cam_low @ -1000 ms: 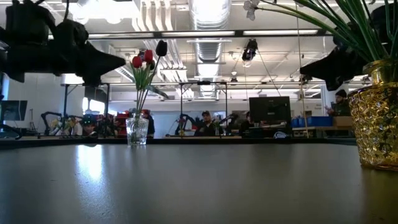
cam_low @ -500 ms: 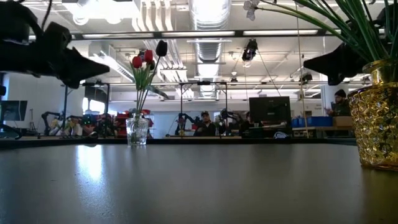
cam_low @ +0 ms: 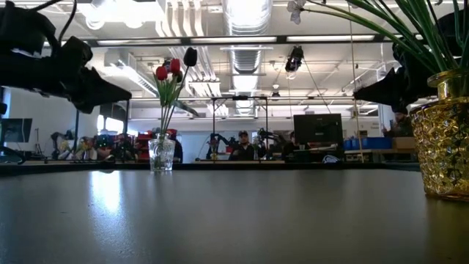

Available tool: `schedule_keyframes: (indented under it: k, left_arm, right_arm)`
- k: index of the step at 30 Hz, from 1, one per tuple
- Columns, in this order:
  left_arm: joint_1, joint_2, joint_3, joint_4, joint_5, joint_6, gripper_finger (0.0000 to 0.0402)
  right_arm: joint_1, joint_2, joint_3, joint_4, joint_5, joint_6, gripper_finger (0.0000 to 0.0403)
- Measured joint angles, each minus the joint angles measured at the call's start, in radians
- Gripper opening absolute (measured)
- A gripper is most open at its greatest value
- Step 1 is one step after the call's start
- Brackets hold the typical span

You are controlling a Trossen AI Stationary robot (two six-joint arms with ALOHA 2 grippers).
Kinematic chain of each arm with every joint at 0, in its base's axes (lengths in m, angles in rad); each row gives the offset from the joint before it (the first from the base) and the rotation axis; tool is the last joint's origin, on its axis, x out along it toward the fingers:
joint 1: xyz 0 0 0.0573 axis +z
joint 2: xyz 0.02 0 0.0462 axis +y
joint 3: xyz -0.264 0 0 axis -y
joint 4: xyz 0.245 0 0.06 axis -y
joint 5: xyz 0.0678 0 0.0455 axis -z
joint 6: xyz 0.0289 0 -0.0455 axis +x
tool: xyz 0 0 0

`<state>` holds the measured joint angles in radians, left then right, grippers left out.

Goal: Sort flowers into vase by color
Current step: Return to Home Position

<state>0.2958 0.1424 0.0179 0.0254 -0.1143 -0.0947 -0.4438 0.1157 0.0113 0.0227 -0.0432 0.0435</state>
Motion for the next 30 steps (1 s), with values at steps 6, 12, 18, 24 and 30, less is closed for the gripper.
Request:
schedule_keyframes:
  k: [6, 12, 18, 24, 30]
  left_arm:
    - [0.0, 0.048, 0.0, -0.001, 0.0, 0.007, 0.0]
    - [0.0, 0.078, 0.001, 0.001, 0.0, 0.007, 0.0]
    - [0.0, 0.1, 0.001, 0.002, 0.0, 0.007, 0.0]
    - [0.0, 0.115, 0.001, 0.004, 0.0, 0.007, 0.0]
    - [0.0, 0.126, 0.002, 0.004, 0.001, 0.007, 0.0]
  right_arm:
    - [0.0, 0.011, 0.0, 0.001, 0.002, 0.009, 0.0009]
    - [0.0, 0.012, 0.0, 0.001, 0.002, 0.009, 0.0009]
    - [0.0, 0.012, 0.0, 0.002, 0.002, 0.008, 0.0009]
    - [0.0, 0.012, 0.0, 0.002, 0.002, 0.008, 0.0009]
    - [0.0, 0.012, -0.001, 0.004, 0.002, 0.008, 0.0009]
